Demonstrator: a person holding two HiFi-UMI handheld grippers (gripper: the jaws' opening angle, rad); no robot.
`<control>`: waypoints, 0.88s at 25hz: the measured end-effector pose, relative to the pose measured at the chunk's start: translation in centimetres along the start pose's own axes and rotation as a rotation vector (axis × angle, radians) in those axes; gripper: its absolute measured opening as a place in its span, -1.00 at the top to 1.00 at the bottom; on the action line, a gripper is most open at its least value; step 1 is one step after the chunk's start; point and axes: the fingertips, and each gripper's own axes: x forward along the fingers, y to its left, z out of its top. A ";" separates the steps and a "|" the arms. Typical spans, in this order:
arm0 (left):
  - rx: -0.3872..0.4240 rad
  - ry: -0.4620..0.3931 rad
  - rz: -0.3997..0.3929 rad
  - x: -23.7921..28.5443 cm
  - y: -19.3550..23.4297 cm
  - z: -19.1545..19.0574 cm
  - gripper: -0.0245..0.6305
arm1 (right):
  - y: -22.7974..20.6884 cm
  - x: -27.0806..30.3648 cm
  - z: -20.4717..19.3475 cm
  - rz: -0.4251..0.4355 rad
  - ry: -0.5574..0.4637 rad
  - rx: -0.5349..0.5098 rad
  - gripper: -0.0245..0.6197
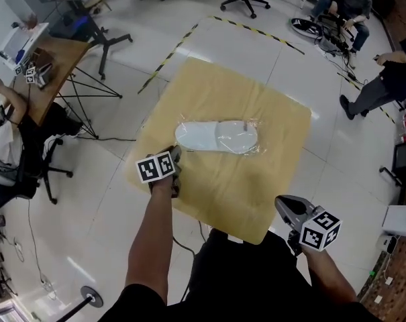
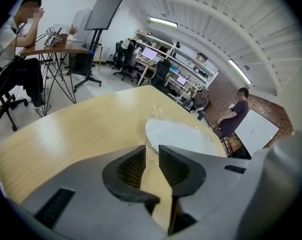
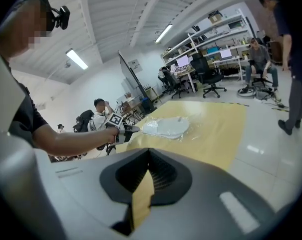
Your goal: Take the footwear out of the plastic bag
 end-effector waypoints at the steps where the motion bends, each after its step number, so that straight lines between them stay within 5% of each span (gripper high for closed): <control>1: -0.003 0.009 0.000 0.2 -0.1 -0.1 0.67 | -0.3 0.3 0.4 0.004 0.002 -0.005 0.91; 6: 0.034 0.023 0.007 0.5 -0.1 -0.4 0.90 | -2.0 2.1 1.6 0.000 0.016 -0.035 0.91; 13: 0.133 0.119 -0.038 -1.3 -2.2 -4.2 0.91 | -3.5 4.8 2.4 0.003 0.041 -0.085 0.91; 22: 0.301 0.300 -0.240 -5.0 -8.5 -13.1 0.91 | -2.1 8.5 2.7 0.032 0.070 -0.131 0.91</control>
